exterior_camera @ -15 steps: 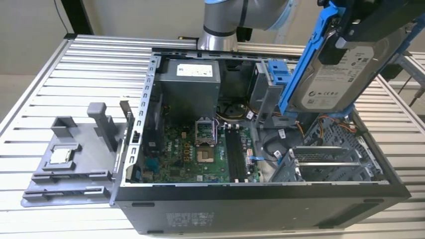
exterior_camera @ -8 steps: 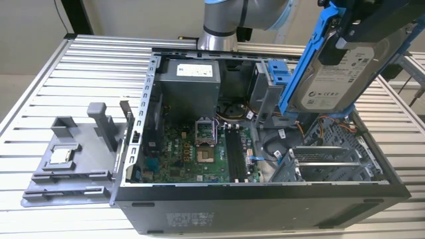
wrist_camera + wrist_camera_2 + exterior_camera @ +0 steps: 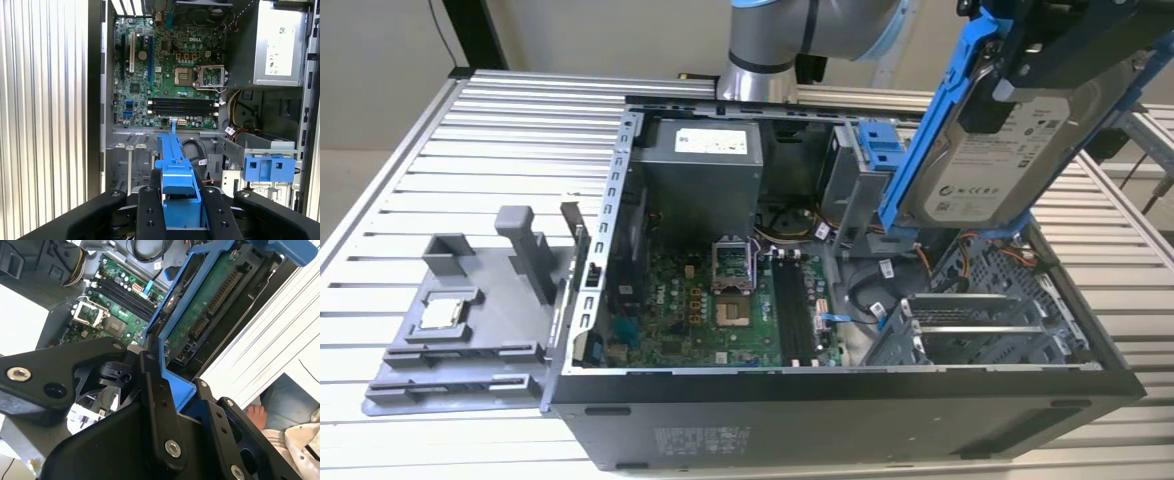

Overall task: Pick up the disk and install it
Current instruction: 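Pick up the disk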

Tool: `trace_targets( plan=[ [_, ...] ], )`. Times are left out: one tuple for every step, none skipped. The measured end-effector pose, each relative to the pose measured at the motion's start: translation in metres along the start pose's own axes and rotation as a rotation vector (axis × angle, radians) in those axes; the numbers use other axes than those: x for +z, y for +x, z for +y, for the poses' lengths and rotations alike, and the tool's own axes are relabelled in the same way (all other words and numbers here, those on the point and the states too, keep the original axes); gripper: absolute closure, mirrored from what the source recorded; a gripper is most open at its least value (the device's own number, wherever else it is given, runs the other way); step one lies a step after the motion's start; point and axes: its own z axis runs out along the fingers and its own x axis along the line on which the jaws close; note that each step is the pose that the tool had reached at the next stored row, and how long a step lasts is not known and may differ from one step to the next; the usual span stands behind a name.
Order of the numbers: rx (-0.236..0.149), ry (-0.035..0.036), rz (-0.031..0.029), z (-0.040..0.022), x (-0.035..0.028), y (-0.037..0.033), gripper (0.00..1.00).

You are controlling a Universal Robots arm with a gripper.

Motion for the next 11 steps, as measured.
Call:
trace_targets(
  plan=[
    [0.000, 0.0000, 0.0000, 0.0000, 0.0000, 0.0000, 1.00],
    [0.000, 0.0000, 0.0000, 0.0000, 0.0001, 0.0000, 1.00],
    [0.000, 0.0000, -0.0001, 0.0000, 0.0002, 0.0000, 1.00],
    [0.000, 0.0000, -0.0002, 0.0000, 0.0005, 0.0000, 1.00],
    [0.000, 0.0000, -0.0002, 0.0000, 0.0008, 0.0000, 1.00],
    [0.000, 0.0000, 0.0000, 0.0000, 0.0010, 0.0000, 1.00],
    [0.000, 0.0000, -0.0001, 0.0000, 0.0014, 0.0000, 1.00],
    [0.000, 0.0000, -0.0001, 0.0000, 0.0016, 0.0000, 1.00],
    [0.000, 0.0000, 0.0000, 0.0000, 0.0016, 0.0000, 1.00],
    [0.000, 0.0000, 0.0002, 0.0000, 0.0016, 0.0000, 1.00],
    [0.000, 0.0000, 0.0001, 0.0000, 0.0016, 0.0000, 1.00]
  ],
)
